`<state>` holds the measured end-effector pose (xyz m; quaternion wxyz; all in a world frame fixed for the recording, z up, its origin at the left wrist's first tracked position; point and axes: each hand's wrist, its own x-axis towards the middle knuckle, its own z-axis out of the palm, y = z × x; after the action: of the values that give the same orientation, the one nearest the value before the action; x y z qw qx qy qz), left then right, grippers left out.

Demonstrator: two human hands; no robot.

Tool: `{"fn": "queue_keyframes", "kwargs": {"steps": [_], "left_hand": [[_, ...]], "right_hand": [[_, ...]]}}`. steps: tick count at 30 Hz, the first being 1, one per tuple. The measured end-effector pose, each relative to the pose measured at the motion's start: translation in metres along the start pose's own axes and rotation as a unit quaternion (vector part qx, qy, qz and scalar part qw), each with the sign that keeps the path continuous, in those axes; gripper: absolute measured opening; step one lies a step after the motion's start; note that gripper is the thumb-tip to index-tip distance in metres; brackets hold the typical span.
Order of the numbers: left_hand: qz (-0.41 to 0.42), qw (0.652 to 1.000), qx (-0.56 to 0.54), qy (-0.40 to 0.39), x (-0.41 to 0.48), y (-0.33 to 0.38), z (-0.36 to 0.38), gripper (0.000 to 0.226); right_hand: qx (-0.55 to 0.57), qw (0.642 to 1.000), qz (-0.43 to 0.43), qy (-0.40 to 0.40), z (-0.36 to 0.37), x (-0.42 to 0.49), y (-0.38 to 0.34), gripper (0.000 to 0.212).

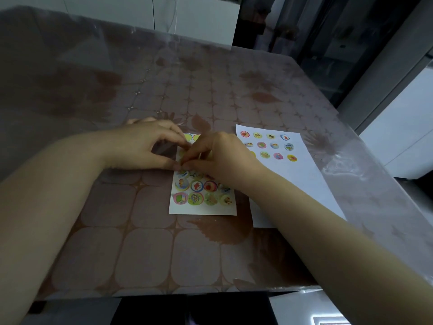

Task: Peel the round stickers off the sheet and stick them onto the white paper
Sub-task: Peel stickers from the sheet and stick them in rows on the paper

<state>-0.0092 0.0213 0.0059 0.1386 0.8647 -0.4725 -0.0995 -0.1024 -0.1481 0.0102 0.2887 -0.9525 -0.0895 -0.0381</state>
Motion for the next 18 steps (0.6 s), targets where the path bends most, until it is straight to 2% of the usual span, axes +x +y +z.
{"fn": "queue_keyframes", "kwargs": {"steps": [6, 12, 15, 18], "left_hand": [[-0.006, 1.0, -0.003, -0.014, -0.0003, -0.0016, -0.0008, 0.055], [-0.004, 1.0, 0.001, -0.012, -0.0012, -0.0008, -0.0017, 0.068], [-0.016, 1.0, -0.008, -0.018, -0.0028, 0.0028, -0.0029, 0.053], [-0.022, 0.999, -0.016, -0.019, -0.0032, 0.0031, -0.0031, 0.047]], "right_hand": [[0.009, 1.0, -0.005, 0.012, 0.0015, -0.0006, 0.0018, 0.01], [0.006, 0.999, -0.002, 0.034, 0.0062, 0.0003, 0.0021, 0.009], [0.002, 0.999, -0.002, 0.049, 0.0089, 0.0004, 0.004, 0.01], [-0.006, 0.998, -0.005, 0.067, 0.0096, 0.0015, 0.0067, 0.013]]}}
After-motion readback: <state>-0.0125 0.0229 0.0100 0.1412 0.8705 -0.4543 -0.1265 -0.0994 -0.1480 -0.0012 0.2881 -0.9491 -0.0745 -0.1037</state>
